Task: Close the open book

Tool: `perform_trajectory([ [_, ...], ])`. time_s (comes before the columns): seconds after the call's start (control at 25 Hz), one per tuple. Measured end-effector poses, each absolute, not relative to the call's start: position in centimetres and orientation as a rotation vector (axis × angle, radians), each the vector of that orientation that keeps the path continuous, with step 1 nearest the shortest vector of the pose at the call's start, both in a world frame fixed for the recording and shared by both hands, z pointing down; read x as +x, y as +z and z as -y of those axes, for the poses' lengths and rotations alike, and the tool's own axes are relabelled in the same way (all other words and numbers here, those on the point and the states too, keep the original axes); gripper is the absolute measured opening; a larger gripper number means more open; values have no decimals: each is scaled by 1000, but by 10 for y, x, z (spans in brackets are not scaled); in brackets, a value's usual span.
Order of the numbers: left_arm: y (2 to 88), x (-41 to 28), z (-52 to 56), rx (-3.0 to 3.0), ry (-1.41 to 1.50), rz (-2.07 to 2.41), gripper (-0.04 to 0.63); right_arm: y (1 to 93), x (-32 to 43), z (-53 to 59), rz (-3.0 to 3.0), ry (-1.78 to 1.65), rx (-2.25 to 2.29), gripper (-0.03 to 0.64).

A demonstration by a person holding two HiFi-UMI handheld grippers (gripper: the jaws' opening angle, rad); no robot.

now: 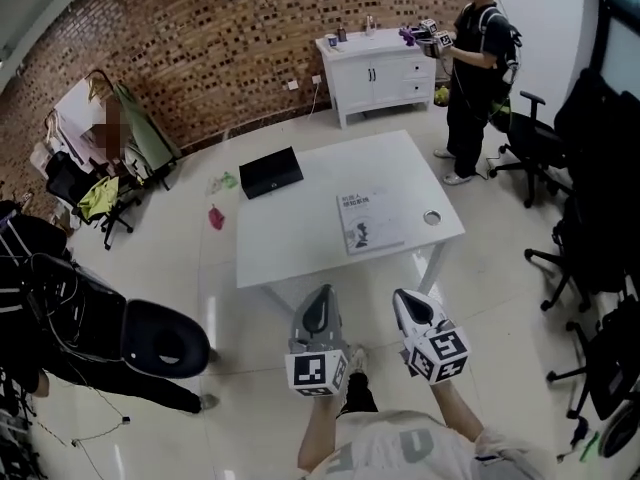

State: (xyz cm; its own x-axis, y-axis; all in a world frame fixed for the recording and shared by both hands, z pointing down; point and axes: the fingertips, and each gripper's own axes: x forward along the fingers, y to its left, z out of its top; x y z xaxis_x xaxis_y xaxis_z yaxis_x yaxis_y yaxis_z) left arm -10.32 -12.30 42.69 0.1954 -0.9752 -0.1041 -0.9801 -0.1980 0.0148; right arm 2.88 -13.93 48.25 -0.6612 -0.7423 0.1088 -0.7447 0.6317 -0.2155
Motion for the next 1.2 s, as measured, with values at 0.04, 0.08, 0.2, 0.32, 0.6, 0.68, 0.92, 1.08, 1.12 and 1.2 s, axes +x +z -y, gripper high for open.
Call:
perform_trajectory([
  [0.04, 432, -91, 100, -2393, 135, -1959, 17, 487, 42, 118, 2826, 390, 1285, 2],
  [0.08, 437, -80, 78, -2400, 127, -1965, 17, 489, 54, 97, 2822, 391, 1285, 2],
  [0.2, 444, -50, 17, -2419, 111, -1986, 17, 484, 86, 43, 2807, 384, 1293, 2],
  [0.32, 434, -33, -27, -2423, 124, -2016, 17, 468, 103, 1, 2820, 385, 1271, 2],
  [0.6, 409, -6, -98, -2405, 115, -2001, 17, 446, 128, -77, 2834, 348, 1272, 0],
  [0.68, 408, 3, -118, -2406, 122, -1993, 17, 444, 135, -101, 2838, 335, 1271, 0],
  [0.92, 409, 8, -170, -2408, 154, -1998, 17, 446, 136, -156, 2851, 347, 1255, 0],
  [1.08, 405, -6, -189, -2419, 188, -2014, 17, 439, 127, -183, 2849, 341, 1265, 0],
  [1.12, 404, -7, -192, -2418, 191, -2009, 17, 438, 127, -187, 2850, 333, 1269, 0],
  [1.2, 401, -6, -195, -2418, 193, -1992, 17, 436, 129, -192, 2850, 327, 1286, 0],
])
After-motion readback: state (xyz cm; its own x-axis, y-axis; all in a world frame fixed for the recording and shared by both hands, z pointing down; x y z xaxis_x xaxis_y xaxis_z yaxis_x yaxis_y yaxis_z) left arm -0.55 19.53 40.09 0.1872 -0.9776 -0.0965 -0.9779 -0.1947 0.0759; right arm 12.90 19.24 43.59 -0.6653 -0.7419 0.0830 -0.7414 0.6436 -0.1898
